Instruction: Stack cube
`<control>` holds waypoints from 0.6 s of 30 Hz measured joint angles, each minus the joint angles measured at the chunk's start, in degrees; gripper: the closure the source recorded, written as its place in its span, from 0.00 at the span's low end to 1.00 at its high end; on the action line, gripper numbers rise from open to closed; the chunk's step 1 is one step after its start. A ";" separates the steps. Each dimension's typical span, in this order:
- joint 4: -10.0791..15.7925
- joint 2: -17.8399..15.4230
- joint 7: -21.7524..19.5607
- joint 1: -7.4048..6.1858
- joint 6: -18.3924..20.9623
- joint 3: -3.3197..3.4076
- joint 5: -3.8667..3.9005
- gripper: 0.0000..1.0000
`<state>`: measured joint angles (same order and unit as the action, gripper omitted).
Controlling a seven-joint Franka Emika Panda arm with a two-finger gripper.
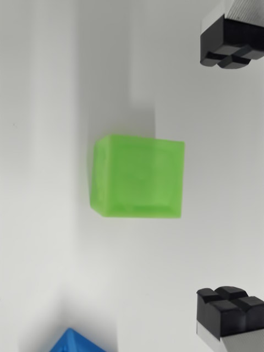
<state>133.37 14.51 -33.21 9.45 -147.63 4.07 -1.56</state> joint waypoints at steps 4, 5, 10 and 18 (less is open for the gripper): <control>-0.01 2.48 0.19 0.00 -2.27 -0.18 -0.27 0.00; -0.02 3.15 0.25 0.00 -2.89 -0.23 -0.36 0.00; -0.16 5.69 0.54 0.06 -5.31 -0.37 -0.77 0.00; -0.89 10.16 0.97 0.32 -8.98 -0.74 -1.34 0.00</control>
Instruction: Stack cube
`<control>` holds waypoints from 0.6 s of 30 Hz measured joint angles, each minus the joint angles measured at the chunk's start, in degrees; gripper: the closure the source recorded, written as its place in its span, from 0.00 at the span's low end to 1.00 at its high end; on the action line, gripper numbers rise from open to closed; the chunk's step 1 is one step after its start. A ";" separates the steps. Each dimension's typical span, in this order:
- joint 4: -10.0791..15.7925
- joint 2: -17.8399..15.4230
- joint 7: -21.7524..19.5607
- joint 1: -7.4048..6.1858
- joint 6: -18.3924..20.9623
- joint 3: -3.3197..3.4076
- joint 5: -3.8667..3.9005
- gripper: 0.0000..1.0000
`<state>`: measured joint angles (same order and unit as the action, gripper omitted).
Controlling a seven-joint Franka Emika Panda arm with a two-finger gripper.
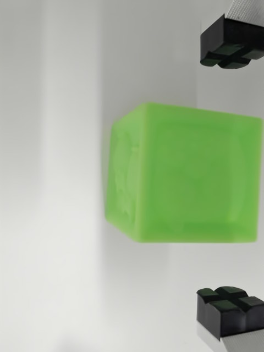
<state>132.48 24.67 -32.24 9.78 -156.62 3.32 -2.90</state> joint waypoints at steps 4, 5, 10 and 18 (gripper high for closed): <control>-0.48 1.93 0.12 0.22 -1.56 -0.27 -0.14 0.00; -0.58 2.36 0.14 0.27 -1.88 -0.32 -0.15 0.00; -1.09 4.24 0.18 0.60 -3.28 -0.65 -0.17 0.00; -1.67 6.09 0.18 0.90 -4.54 -0.99 -0.17 0.00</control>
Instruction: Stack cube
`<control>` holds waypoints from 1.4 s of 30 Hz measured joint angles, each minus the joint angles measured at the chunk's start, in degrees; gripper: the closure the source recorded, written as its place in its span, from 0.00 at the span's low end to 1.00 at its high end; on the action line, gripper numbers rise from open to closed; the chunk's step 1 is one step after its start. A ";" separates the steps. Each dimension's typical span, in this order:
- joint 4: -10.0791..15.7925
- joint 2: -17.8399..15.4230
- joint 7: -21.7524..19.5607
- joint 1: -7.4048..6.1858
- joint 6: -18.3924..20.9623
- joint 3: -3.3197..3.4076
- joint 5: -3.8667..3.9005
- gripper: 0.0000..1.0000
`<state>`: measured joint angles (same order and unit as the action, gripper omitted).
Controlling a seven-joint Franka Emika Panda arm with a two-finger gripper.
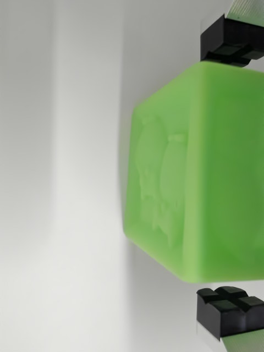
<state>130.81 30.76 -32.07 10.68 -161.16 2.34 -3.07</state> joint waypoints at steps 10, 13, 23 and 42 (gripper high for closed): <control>-0.15 0.33 0.00 0.06 -0.26 -0.07 0.00 1.00; -0.15 0.33 0.00 0.06 -0.26 -0.07 0.00 1.00; -0.15 0.33 0.00 0.06 -0.26 -0.08 0.00 1.00; -0.15 0.30 0.00 0.05 -0.25 -0.08 0.00 1.00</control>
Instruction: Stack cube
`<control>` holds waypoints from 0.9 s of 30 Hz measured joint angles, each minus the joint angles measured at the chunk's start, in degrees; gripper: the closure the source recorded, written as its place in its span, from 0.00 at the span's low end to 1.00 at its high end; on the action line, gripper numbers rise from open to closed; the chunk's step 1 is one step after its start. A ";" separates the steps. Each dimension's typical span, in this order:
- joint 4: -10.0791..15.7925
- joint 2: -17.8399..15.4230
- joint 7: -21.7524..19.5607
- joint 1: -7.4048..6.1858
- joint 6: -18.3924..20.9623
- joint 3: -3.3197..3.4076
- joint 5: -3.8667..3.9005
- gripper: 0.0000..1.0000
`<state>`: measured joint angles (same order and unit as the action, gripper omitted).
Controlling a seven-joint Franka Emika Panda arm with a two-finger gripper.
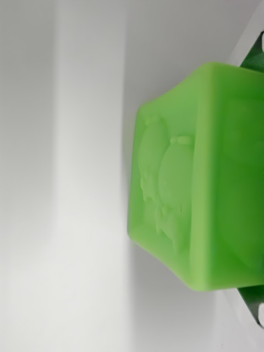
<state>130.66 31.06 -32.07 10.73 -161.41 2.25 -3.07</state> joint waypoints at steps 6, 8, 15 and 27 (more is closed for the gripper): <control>0.09 -0.45 0.00 0.00 0.27 0.00 0.00 1.00; 0.16 -0.70 0.00 0.00 0.41 0.00 0.00 1.00; 0.55 -2.00 0.00 -0.06 1.30 0.09 0.00 1.00; 1.36 -5.10 -0.06 -0.29 3.56 0.37 0.06 1.00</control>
<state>132.02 25.96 -32.12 10.44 -157.85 2.63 -3.00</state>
